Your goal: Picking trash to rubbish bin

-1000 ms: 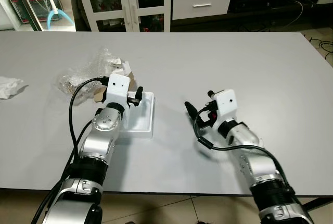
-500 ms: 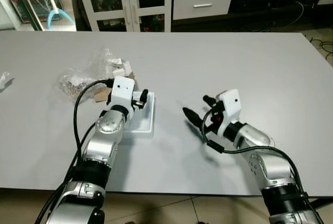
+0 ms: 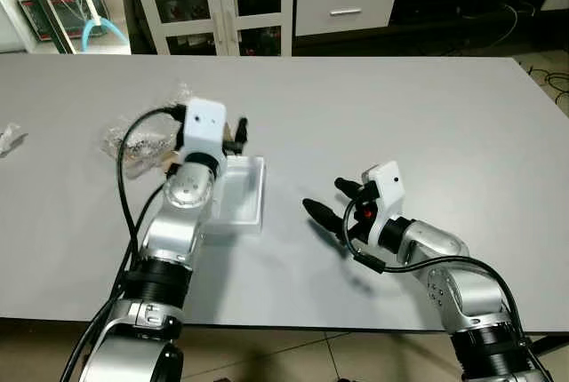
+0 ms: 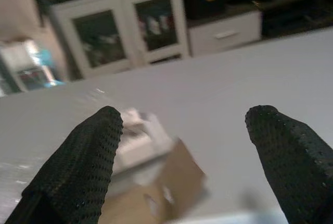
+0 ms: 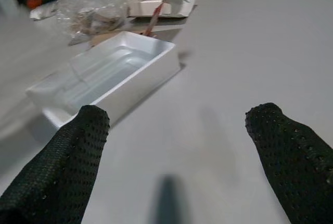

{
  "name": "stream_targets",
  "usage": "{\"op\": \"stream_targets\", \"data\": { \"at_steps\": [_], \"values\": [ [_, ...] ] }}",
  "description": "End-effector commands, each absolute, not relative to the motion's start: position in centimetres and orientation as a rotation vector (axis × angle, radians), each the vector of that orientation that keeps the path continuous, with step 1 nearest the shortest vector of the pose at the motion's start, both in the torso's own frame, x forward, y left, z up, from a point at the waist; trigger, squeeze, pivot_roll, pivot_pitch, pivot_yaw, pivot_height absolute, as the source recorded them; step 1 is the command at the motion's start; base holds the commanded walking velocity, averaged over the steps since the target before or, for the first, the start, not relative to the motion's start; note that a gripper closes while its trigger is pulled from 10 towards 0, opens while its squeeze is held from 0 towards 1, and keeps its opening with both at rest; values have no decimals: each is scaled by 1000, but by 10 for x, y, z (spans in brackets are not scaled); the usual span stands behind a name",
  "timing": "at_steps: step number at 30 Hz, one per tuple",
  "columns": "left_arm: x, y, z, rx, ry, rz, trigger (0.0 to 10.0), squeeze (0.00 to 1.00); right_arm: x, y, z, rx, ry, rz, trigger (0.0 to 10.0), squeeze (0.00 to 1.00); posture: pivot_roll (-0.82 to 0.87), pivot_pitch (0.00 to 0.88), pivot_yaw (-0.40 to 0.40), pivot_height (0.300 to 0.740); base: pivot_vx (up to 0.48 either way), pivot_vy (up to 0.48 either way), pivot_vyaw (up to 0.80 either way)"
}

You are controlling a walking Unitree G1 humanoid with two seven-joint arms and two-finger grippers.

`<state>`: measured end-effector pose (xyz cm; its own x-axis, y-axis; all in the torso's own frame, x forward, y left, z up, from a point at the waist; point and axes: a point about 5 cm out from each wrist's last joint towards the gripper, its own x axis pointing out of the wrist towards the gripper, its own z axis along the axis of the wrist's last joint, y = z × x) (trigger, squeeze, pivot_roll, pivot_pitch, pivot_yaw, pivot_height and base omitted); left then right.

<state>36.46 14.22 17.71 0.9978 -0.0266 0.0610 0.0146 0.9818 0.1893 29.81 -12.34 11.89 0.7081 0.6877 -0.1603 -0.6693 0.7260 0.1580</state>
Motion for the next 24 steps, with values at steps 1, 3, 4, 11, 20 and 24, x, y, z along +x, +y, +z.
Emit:
{"op": "stream_targets", "data": {
  "at_steps": [1,3,4,11,20,24],
  "values": [
    [366,151,187,186,-73,64,10000,0,295,-123,120,93,219,773,10000,0,-84,32,28,740,0,0,0],
    [365,157,185,162,-50,131,10000,0,294,-123,120,86,223,777,10000,0,-83,33,29,740,0,0,0],
    [364,159,184,155,-43,144,10000,0,294,-122,120,85,223,779,10000,0,-84,34,29,740,0,0,0],
    [354,156,145,-111,252,195,10000,0,292,-119,117,87,233,786,10000,0,-73,37,32,740,0,0,0],
    [349,146,129,-160,394,149,10000,0,291,-116,117,86,234,790,10000,0,-78,40,37,740,0,0,0],
    [349,144,128,-149,438,138,10000,0,291,-117,116,85,232,784,10000,0,-79,41,39,740,0,0,0]
  ]
}}
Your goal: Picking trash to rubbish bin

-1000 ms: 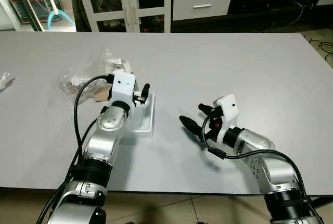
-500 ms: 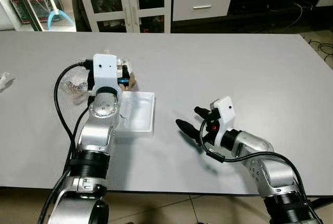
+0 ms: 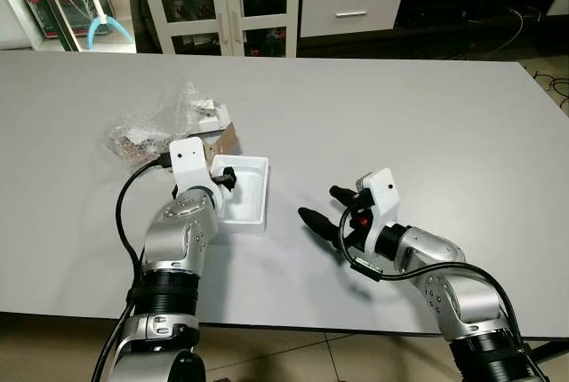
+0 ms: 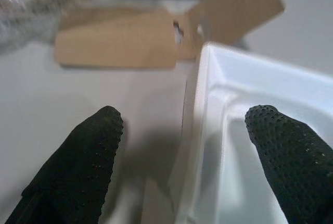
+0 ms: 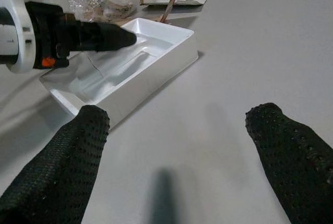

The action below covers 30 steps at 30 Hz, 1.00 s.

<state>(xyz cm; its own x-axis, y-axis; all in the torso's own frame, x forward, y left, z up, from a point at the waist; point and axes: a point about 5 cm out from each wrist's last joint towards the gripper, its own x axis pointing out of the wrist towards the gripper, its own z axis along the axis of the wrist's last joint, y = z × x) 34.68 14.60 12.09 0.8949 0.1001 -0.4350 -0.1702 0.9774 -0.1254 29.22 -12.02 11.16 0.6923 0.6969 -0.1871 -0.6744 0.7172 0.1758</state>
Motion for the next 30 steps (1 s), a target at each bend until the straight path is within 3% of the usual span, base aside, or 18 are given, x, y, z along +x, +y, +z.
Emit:
{"op": "stream_targets", "data": {
  "at_steps": [1,9,10,11,30],
  "values": [
    [348,143,127,-147,446,136,10000,0,291,-117,116,85,232,784,10000,0,-80,41,39,740,0,0,0],
    [342,140,118,-113,503,110,9922,0,292,-116,117,88,228,781,10000,0,-77,43,41,740,0,0,0],
    [342,140,118,-106,503,109,5412,0,292,-116,117,88,227,780,10000,0,-79,47,41,740,0,0,0],
    [342,140,118,-103,505,109,0,0,293,-116,118,89,225,779,10000,0,-80,50,41,740,0,0,0],
    [344,134,124,-92,481,81,0,0,295,-116,119,91,217,771,10000,0,-78,56,45,740,0,0,0]
  ]
}}
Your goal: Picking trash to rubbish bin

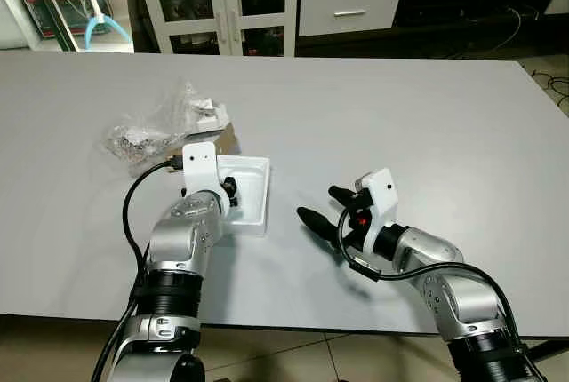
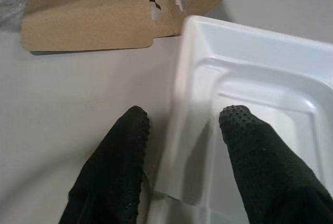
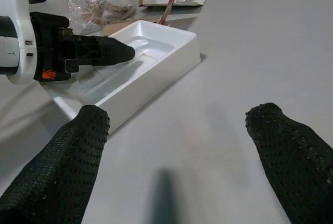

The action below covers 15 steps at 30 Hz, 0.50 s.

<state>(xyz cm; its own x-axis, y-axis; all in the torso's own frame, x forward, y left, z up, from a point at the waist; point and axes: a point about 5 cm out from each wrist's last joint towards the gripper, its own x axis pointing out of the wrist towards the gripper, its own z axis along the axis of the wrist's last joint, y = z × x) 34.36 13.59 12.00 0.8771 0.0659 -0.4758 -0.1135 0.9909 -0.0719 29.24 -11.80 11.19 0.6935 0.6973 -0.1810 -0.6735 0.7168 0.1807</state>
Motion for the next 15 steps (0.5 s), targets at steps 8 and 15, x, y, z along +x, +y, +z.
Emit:
{"op": "stream_targets", "data": {
  "at_steps": [8,15],
  "values": [
    [345,134,125,-87,473,71,0,0,294,-114,118,96,216,772,10000,0,-85,40,51,740,0,0,0],
    [345,130,127,-84,461,59,0,0,294,-113,117,95,214,773,10000,0,-89,25,55,740,0,0,0]
  ]
}}
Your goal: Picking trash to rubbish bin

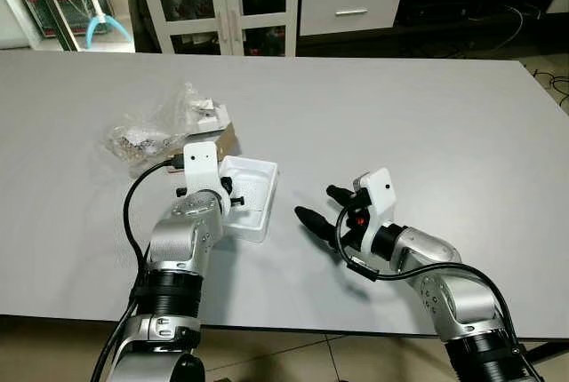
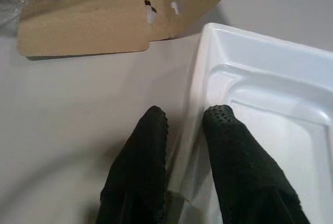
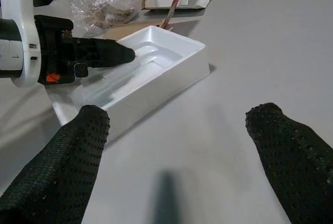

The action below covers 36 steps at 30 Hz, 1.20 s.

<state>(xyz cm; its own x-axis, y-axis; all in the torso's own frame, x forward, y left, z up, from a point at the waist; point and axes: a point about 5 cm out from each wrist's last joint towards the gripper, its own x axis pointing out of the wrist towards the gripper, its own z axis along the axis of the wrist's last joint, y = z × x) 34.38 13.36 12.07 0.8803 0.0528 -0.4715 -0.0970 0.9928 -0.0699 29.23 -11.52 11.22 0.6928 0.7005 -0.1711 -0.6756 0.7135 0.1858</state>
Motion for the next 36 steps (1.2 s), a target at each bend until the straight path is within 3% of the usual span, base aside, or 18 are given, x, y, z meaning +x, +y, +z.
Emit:
{"op": "stream_targets", "data": {
  "at_steps": [1,8,9,10,11,12,14,21,25,36],
  "values": [
    [346,129,129,-80,450,54,0,0,294,-113,118,95,213,773,10000,0,-88,23,55,740,0,0,0],
    [349,126,136,-45,400,32,0,0,296,-112,118,95,209,772,10000,0,-88,25,58,740,0,0,0],
    [350,124,139,-30,374,17,1843,0,296,-112,118,95,208,770,10000,0,-86,27,57,740,0,0,0],
    [350,123,141,-19,357,6,1843,0,296,-112,119,95,207,769,10000,0,-85,28,57,740,0,0,0],
    [351,122,144,-3,325,-11,8784,0,297,-112,119,95,206,767,10000,0,-86,30,57,740,0,0,0],
    [351,120,149,15,283,-25,10000,0,297,-112,119,95,205,765,10000,0,-86,30,57,740,0,0,0],
    [354,115,172,84,101,-45,10000,0,302,-117,118,77,189,696,10000,0,-84,37,55,740,0,0,0],
    [355,114,199,204,-103,-18,10000,0,313,-127,125,92,147,590,10000,0,-82,42,54,740,0,0,0],
    [351,116,221,151,-290,27,10000,0,319,-133,133,110,85,520,10000,0,-81,43,56,740,0,0,0],
    [342,130,236,289,-505,171,10000,0,335,-149,164,87,-136,236,10000,0,-84,29,58,740,0,0,0]
  ]
}}
